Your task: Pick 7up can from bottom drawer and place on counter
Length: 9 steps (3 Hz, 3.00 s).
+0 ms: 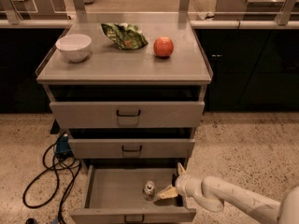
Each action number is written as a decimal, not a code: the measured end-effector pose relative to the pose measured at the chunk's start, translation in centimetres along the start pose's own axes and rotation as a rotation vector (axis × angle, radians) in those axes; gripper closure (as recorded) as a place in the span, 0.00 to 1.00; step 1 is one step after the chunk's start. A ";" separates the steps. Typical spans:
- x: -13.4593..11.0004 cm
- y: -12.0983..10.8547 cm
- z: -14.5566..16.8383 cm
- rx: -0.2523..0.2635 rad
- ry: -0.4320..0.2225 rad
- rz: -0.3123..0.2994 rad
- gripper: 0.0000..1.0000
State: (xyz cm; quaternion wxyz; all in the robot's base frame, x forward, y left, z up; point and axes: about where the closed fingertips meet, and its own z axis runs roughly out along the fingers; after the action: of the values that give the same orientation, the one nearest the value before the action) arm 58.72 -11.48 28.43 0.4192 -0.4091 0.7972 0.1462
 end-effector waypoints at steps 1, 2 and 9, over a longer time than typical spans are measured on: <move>3.1 -1.1 1.0 -0.011 0.008 0.060 0.00; 8.6 -0.8 3.5 -0.079 -0.023 0.142 0.00; 7.3 1.8 6.2 -0.143 0.040 0.157 0.00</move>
Offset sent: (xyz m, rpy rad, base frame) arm 0.0276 -0.0364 -0.0906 0.5557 0.0804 0.1568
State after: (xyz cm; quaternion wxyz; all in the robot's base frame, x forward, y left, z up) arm 58.40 -10.63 18.75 0.3601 -0.3774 0.8224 0.2269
